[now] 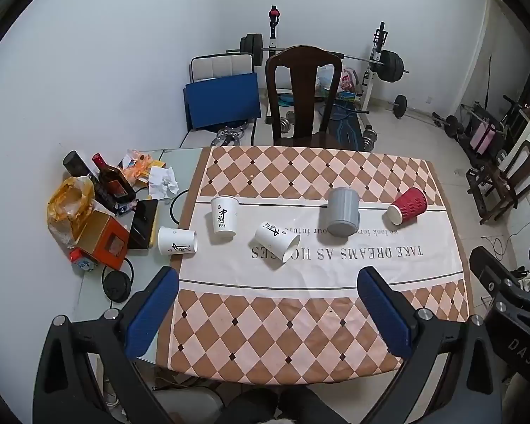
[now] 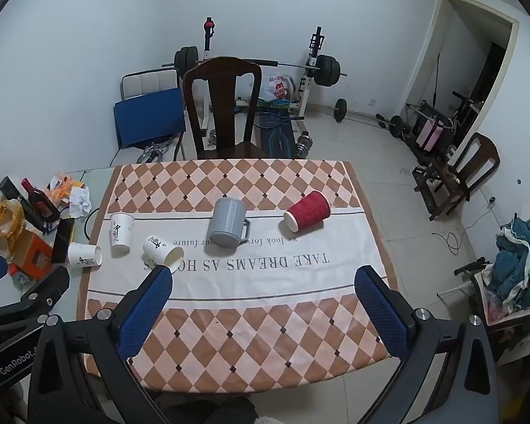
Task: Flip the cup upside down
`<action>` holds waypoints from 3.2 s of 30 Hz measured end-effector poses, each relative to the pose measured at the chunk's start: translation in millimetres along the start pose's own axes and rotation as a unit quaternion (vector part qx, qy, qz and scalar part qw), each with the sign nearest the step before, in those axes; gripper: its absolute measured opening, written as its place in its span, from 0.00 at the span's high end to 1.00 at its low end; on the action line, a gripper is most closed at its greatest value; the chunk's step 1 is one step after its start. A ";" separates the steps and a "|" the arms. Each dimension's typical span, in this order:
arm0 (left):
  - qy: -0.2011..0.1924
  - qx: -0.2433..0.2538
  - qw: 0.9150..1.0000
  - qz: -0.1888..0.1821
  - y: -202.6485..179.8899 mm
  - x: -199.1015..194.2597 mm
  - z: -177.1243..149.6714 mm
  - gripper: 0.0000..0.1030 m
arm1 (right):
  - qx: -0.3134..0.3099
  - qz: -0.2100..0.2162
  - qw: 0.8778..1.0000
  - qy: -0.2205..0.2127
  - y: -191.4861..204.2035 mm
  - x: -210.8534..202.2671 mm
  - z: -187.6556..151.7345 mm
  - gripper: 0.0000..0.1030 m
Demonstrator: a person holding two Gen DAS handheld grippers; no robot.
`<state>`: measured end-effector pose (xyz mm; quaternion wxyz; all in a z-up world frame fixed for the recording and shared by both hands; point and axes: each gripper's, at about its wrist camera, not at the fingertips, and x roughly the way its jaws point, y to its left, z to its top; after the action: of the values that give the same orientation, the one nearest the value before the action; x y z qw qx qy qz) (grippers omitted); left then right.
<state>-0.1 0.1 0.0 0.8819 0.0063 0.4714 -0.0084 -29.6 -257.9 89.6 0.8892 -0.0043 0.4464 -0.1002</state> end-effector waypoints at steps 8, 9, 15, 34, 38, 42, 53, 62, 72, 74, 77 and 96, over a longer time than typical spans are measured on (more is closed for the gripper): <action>-0.002 0.000 1.000 0.009 -3.5 -4.2 0.1 0.00 | -0.001 -0.005 1.000 -0.002 -6.7 -2.3 -0.1 0.00; -0.003 0.001 1.000 0.009 -4.8 -5.6 -0.2 0.00 | -0.001 -0.003 1.000 -0.001 -8.2 -1.8 0.7 0.00; 0.001 0.000 1.000 0.007 -8.0 1.1 2.9 0.00 | -0.006 -0.009 1.000 0.001 -7.4 -2.0 2.0 0.00; 0.001 -0.003 1.000 0.006 -6.6 0.8 3.2 0.00 | -0.010 -0.007 1.000 -0.001 -9.1 -1.7 4.0 0.00; 0.000 -0.004 1.000 0.006 -7.3 0.5 3.3 0.00 | -0.009 -0.009 1.000 0.000 -8.3 -1.7 3.5 0.00; 0.001 -0.003 1.000 0.006 -2.5 -3.1 5.8 0.00 | -0.010 -0.009 1.000 0.000 -10.6 0.4 3.5 0.00; 0.001 -0.004 1.000 0.007 -7.7 -10.0 -4.5 0.00 | -0.011 -0.010 1.000 0.002 -10.3 1.2 1.2 0.00; 0.004 -0.005 1.000 0.006 -12.7 -11.9 -11.5 0.00 | -0.012 -0.009 1.000 0.004 -9.8 2.3 1.1 0.00; 0.005 -0.006 1.000 0.005 -11.1 -10.7 -9.7 0.00 | -0.012 -0.010 1.000 0.005 -9.6 3.7 2.0 0.00; 0.005 -0.005 1.000 0.005 -10.8 -10.4 -9.3 0.00 | -0.012 -0.011 1.000 0.005 -9.1 3.5 2.2 0.00; 0.006 -0.005 1.000 0.005 -10.9 -10.4 -9.0 0.00 | -0.012 -0.011 1.000 0.005 -9.1 3.6 2.8 0.00; 0.011 -0.011 1.000 0.019 -10.0 2.2 -19.3 0.00 | -0.015 -0.009 1.000 0.021 -9.8 28.7 -16.8 0.00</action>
<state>-15.1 -9.5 -12.6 0.8764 0.0061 0.4813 0.0135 -28.0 -271.3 57.7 0.8783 -0.0193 0.4667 -0.1020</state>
